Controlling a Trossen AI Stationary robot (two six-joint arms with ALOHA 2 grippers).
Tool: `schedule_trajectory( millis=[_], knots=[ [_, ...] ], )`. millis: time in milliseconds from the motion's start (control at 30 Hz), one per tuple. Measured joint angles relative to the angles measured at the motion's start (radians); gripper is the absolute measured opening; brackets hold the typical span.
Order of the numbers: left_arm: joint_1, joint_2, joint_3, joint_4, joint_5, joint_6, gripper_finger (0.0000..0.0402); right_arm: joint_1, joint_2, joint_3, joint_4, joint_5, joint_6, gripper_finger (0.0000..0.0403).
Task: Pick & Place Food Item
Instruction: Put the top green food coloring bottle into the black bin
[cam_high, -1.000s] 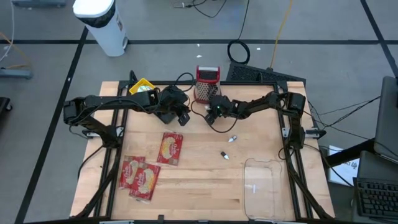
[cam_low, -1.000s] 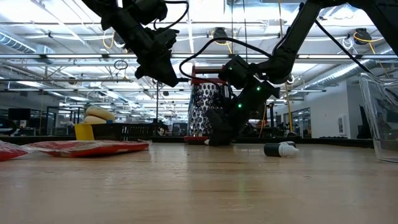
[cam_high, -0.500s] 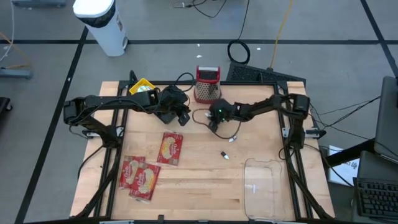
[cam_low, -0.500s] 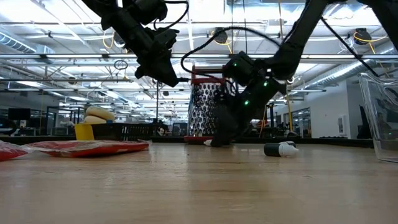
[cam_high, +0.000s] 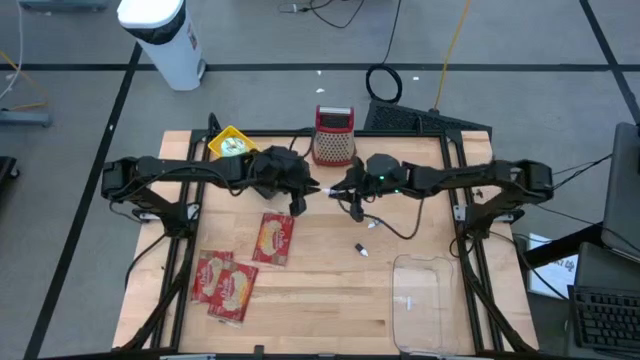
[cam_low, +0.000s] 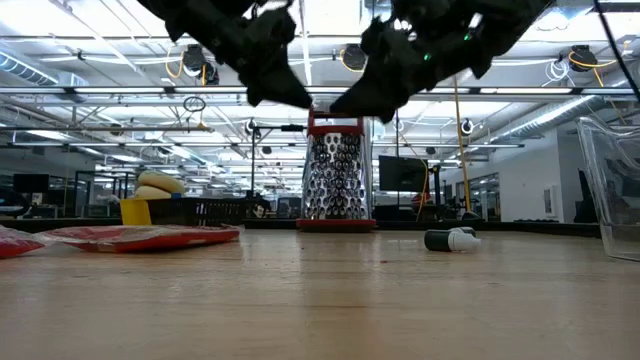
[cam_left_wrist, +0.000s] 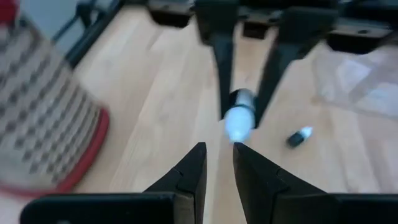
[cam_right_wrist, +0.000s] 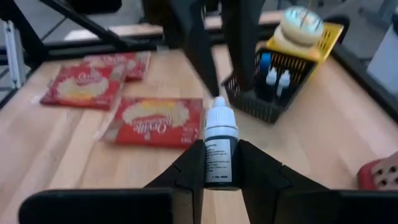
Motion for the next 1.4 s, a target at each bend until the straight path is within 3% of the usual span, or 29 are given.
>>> schedule_trajectory(
  millis=[133, 467, 667, 1000, 1400],
  knots=[
    [-0.036, 0.000, 0.000, 0.094, 0.034, 0.034, 0.0096, 0.018, -0.067, -0.033, 0.031, 0.003, -0.003, 0.0065],
    [-0.064, 0.000, 0.000, 0.176, 0.007, 0.029, 0.0217, 0.036, -0.104, -0.087, 0.147, 0.004, 0.012, 0.0065],
    [-0.064, 0.008, 0.000, 0.186, -0.003, 0.023, 0.0233, 0.067, -0.104, -0.092, 0.206, 0.006, 0.005, 0.0068],
    [-0.064, 0.007, 0.000, 0.220, 0.029, 0.041, 0.0189, 0.076, -0.106, -0.092, 0.230, 0.007, 0.001, 0.0067],
    [-0.064, 0.006, -0.001, 0.230, 0.044, 0.055, 0.0061, 0.076, -0.106, -0.093, 0.244, 0.015, -0.003, 0.0066]
  ],
)
